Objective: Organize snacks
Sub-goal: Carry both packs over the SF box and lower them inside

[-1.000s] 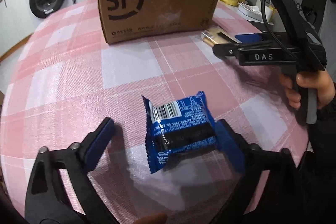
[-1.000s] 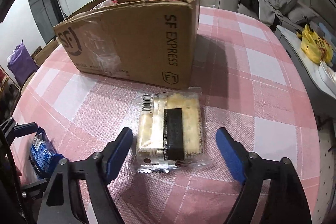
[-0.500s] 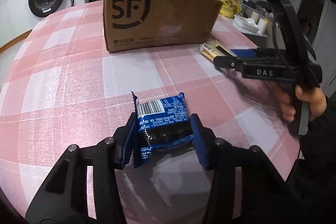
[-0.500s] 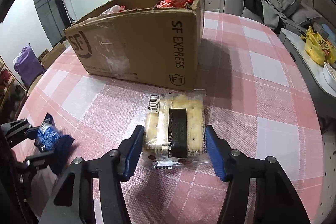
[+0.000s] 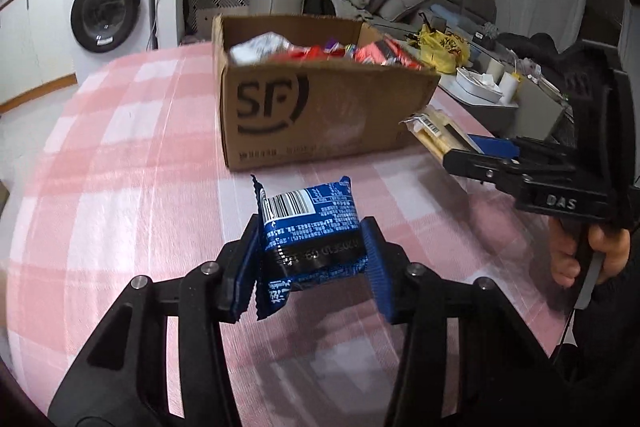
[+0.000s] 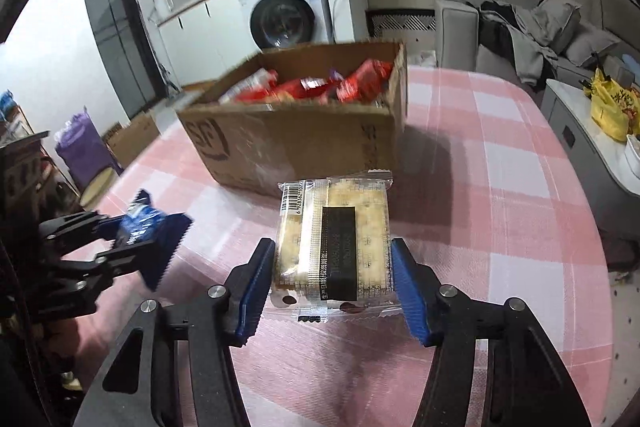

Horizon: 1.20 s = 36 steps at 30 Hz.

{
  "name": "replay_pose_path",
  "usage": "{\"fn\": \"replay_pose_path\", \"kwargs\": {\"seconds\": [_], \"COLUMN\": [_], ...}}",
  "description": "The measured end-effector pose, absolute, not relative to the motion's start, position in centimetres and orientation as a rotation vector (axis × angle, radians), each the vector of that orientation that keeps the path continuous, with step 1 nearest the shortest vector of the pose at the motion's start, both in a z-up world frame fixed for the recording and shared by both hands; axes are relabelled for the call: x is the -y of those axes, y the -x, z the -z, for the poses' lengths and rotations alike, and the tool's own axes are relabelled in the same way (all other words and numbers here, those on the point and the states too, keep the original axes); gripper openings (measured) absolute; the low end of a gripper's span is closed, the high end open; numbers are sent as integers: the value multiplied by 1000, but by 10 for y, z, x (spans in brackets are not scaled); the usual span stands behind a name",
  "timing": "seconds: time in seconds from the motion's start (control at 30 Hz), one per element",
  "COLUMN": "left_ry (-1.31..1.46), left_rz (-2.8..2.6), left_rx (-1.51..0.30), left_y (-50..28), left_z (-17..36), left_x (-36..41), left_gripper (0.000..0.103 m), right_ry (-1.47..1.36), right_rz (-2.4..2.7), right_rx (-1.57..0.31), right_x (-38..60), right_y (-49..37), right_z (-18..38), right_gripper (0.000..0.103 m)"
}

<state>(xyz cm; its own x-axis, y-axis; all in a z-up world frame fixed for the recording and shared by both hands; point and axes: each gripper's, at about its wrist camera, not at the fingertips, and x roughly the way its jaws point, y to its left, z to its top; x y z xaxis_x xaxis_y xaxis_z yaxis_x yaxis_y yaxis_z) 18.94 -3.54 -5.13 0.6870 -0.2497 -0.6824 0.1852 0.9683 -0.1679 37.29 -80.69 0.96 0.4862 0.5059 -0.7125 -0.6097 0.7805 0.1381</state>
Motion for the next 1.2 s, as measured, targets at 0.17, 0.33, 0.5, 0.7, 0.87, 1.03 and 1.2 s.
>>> {"fn": "replay_pose_path", "kwargs": {"seconds": [0.17,0.33,0.5,0.7,0.87,1.03,1.2], "left_ry": [102,110,115,126,119,112,118], "left_rz": [231,212,205,197,191,189,186], "left_rx": [-721,-671,-641,-627,-615,-602,-593], "left_y": [-202,-213,-223,-235,-246,-258,-271], "left_z": [26,3,-13,-23,-29,-36,-43], "left_x": [32,26,22,17,18,17,14], "left_gripper": [45,45,45,45,45,45,45], "right_ry": [120,90,74,64,55,43,36], "right_rz": [-685,-689,-681,-687,-679,-672,-667], "right_rx": [-779,-745,-716,-687,-677,-664,-656], "right_x": [804,805,806,804,800,797,792], "right_y": [-370,-370,-371,-372,-378,-387,-396], "right_z": [-28,-44,-58,-73,-80,-88,-95], "right_gripper": [59,59,59,58,58,59,59]}}
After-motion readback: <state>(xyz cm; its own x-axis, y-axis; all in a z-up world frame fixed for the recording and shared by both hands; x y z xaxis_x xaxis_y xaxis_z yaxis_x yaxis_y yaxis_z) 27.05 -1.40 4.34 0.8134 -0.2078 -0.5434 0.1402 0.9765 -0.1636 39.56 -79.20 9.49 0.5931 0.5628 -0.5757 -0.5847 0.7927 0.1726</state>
